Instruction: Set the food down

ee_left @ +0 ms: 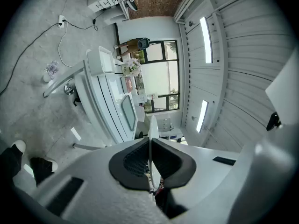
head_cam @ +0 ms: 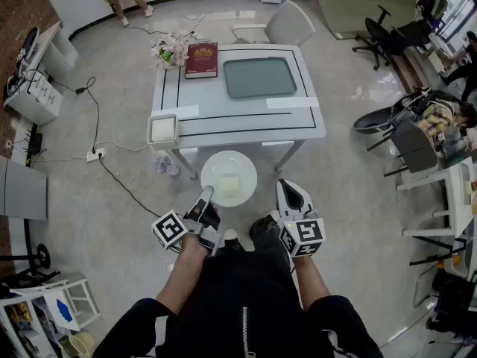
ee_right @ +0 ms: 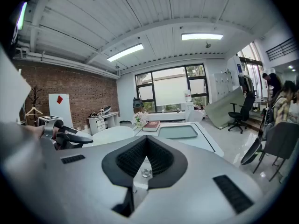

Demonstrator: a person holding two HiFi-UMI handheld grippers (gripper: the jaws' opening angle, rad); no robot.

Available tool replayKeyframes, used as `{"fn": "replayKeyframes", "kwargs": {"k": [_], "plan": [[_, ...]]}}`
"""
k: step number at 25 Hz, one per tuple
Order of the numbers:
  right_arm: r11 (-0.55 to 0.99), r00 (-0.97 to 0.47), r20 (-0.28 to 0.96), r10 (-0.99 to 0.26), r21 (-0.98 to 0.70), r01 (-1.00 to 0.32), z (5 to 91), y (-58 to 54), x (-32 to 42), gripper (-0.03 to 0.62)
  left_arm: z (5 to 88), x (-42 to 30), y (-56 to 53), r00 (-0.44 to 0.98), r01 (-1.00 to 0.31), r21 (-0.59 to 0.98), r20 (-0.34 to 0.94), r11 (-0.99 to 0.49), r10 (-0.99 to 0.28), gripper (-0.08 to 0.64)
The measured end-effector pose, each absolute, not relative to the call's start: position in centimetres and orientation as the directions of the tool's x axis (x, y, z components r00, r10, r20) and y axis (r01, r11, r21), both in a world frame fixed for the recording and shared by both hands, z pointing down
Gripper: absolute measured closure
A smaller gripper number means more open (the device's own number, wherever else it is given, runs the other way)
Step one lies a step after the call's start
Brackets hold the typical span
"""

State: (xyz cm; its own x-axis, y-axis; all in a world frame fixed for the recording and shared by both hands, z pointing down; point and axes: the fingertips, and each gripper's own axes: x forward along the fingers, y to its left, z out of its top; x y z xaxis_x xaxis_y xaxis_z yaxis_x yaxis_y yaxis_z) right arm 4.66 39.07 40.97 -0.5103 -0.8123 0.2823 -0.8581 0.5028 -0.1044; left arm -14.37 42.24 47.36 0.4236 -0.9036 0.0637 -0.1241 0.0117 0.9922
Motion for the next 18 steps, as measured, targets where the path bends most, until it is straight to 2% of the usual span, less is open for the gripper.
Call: {"fn": "replayKeyframes", "kwargs": {"k": [8, 18], "plan": [[0.528, -0.539, 0.238, -0.808, -0.116, -0.842, 41.0, 38.6, 4.0, 0.583, 47.4, -14.3, 41.8, 0.419, -0.099, 0.995, 0.053, 0.012, -0.906, 0.545], [0.545, -0.551, 0.260, -0.793, -0.102, -0.832, 41.6, 36.5, 4.1, 0.583, 47.6, -13.6, 39.7, 0.403, -0.090, 0.996, 0.056, 0.022, -0.914, 0.545]]}}
